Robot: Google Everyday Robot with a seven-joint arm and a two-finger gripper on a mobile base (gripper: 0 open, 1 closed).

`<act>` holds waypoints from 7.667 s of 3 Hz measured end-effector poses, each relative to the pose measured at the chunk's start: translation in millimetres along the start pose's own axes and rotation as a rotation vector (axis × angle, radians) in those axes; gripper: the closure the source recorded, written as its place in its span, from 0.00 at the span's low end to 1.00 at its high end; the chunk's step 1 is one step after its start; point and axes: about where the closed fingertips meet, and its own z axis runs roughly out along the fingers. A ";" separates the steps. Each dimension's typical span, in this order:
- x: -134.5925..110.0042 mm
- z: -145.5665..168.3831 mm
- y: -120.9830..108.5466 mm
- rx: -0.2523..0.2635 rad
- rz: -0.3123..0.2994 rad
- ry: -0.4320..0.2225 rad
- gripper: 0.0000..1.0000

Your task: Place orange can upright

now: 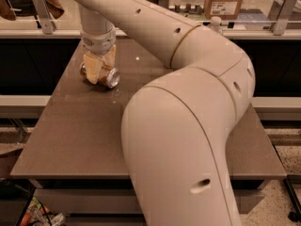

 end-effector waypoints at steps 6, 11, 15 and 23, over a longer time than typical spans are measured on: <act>12.6 -27.1 9.9 0.072 0.004 -0.141 1.00; 20.0 -83.8 -13.2 0.214 -0.036 -0.738 1.00; -23.2 -82.2 13.8 0.134 -0.189 -1.110 1.00; -39.8 -8.8 74.1 -0.058 -0.121 -1.275 0.59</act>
Offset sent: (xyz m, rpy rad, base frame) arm 0.0016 0.0017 -0.0023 0.0039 -0.0026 0.0003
